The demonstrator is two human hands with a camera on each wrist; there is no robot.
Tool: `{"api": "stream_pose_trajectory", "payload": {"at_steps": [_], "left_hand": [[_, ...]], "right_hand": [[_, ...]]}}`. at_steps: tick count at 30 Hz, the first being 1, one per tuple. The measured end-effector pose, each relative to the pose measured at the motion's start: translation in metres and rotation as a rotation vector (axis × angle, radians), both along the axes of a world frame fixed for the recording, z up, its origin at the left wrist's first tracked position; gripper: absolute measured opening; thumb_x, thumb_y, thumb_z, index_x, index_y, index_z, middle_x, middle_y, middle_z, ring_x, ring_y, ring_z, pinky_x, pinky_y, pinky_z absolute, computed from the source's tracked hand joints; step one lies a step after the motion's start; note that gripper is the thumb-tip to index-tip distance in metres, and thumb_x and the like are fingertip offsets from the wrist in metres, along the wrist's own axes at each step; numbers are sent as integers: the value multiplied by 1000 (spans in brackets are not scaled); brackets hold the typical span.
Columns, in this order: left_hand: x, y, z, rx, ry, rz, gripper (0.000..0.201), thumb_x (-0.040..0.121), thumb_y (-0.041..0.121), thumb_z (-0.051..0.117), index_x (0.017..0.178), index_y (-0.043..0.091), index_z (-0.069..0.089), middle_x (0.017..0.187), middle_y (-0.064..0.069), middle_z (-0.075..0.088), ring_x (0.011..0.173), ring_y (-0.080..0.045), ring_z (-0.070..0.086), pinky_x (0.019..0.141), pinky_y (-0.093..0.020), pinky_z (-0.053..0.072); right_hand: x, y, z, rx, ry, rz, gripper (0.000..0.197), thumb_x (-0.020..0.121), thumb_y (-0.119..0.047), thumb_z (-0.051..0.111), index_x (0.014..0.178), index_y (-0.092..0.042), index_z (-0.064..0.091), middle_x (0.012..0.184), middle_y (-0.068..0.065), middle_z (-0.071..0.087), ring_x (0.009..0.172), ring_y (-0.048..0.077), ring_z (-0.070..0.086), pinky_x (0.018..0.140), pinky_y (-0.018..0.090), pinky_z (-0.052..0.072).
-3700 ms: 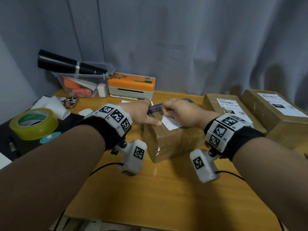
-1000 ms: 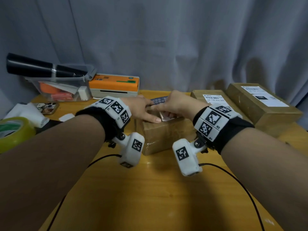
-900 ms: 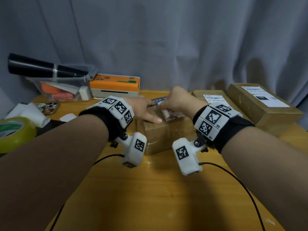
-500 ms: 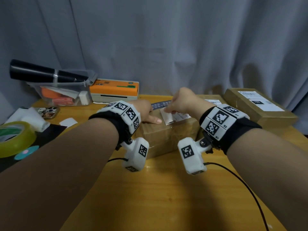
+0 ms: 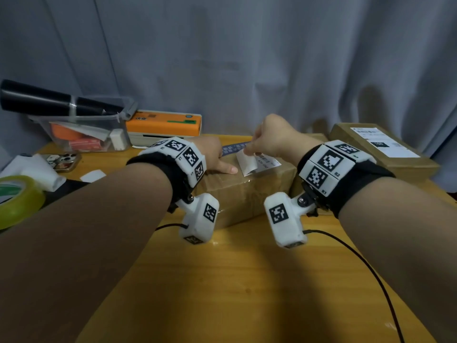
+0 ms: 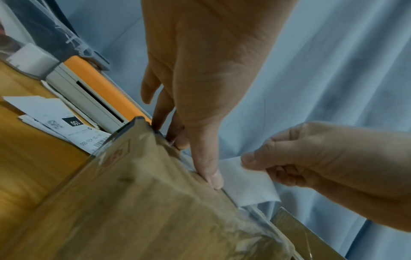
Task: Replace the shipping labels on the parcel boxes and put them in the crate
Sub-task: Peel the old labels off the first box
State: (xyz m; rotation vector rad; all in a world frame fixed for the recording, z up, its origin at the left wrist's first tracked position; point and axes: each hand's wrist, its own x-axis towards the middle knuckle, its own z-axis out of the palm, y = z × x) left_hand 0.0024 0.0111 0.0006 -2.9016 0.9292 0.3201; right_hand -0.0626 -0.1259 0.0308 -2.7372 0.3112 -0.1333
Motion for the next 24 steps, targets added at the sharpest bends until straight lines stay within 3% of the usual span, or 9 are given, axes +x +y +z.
{"api": "stream_pose_trajectory", "payload": {"at_steps": [3,6,12,16,19,24], "left_hand": [[1,4,-2,-3,24,-34,67,84,66,45,104,5,64,76,-5,60,72,-20,56,70,-30,45],[1,6,-2,39,61,-65,70,84,69,38,113,8,59,100,-10,66,91,-22,62,85,-33,48],[-5,0,-1,113,27,-49,75,82,70,40,119,7,57,105,-10,66,92,-22,61,81,-30,46],[-7,0,-1,130,29,-45,76,82,71,38,120,7,56,109,-9,65,96,-22,60,84,-31,47],[-9,-1,-1,152,22,-30,79,82,72,36,126,7,52,116,-8,62,104,-23,59,93,-34,47],[-11,-3,0,167,9,-17,82,83,71,36,132,7,47,123,-9,59,110,-24,57,96,-34,46]], "right_hand": [[-3,2,0,-233,-51,90,11,79,-25,67,71,-20,63,68,-3,55,76,21,56,67,28,36],[-6,4,4,-340,-96,153,10,80,-25,63,71,-22,61,71,-4,53,76,21,51,72,28,33],[-4,-12,-2,-109,-106,129,19,76,-28,73,63,-20,62,62,-3,56,75,21,62,64,28,46],[-4,-22,-8,-12,-126,90,19,73,-27,78,63,-16,67,69,6,66,73,22,65,70,33,54],[-4,-24,-7,40,-135,75,22,74,-25,79,59,-17,64,65,2,64,64,15,60,65,26,49],[-8,-27,-4,64,-130,44,22,76,-24,77,61,-15,64,54,-5,54,51,5,49,48,19,35]]}}
